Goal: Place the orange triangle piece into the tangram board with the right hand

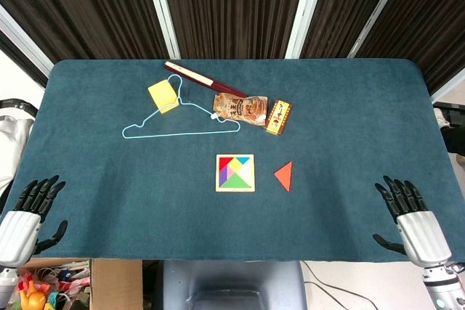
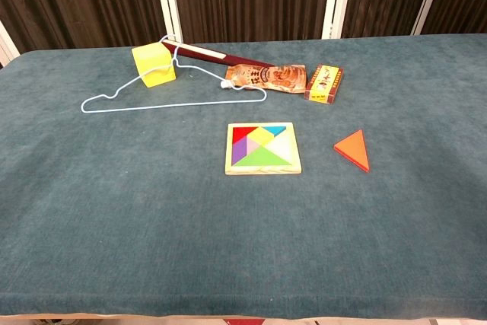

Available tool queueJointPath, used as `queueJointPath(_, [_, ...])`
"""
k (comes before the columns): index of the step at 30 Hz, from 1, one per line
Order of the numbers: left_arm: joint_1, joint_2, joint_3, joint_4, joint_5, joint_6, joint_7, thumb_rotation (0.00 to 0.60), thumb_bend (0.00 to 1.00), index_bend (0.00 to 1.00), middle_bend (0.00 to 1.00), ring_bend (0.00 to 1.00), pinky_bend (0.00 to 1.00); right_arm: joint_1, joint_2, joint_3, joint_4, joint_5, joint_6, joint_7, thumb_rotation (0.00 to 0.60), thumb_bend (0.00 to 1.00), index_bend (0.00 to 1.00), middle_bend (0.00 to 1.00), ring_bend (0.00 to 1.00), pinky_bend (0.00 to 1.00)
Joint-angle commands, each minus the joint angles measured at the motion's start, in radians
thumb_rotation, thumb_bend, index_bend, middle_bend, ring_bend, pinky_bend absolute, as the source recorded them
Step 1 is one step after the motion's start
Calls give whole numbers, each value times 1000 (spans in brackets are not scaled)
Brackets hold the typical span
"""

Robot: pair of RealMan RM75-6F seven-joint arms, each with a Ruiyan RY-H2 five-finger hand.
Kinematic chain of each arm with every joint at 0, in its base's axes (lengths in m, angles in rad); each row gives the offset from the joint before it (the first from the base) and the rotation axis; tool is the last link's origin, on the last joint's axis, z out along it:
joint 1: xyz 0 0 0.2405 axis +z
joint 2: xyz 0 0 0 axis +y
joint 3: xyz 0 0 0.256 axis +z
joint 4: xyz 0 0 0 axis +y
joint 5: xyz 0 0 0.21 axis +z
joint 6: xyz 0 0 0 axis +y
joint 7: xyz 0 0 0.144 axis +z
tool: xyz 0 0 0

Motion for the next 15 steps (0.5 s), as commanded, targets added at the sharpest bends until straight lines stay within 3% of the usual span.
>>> queueJointPath(1, [-6, -1, 9, -1, 10, -14, -2, 600, 440, 0, 0, 0, 27, 5, -4, 3, -2, 3, -8, -8, 600, 100, 0, 0, 0, 0])
queueJointPath(5, [-12, 5, 19, -9, 20, -28, -16, 600, 440, 0, 0, 0, 29, 40, -25, 16, 6, -1, -52, -47, 600, 100, 0, 0, 0, 0])
queueJointPath(8, [-20, 1, 12, 1, 33, -16, -43, 600, 440, 0, 0, 0, 30, 115, -35, 41, 5, -6, -147, -103, 600, 100, 0, 0, 0, 0])
queueJointPath(11, [-24, -13, 3, 25, 52, 11, -66, 600, 440, 0, 0, 0, 30, 226, -42, 80, 3, -12, -281, -157, 600, 100, 0, 0, 0, 0])
queueJointPath(15, [-35, -5, 17, 23, 46, -27, -76, 600, 438, 0, 0, 0, 29, 387, -78, 132, 26, 20, -492, -206, 600, 100, 46, 0, 0, 0])
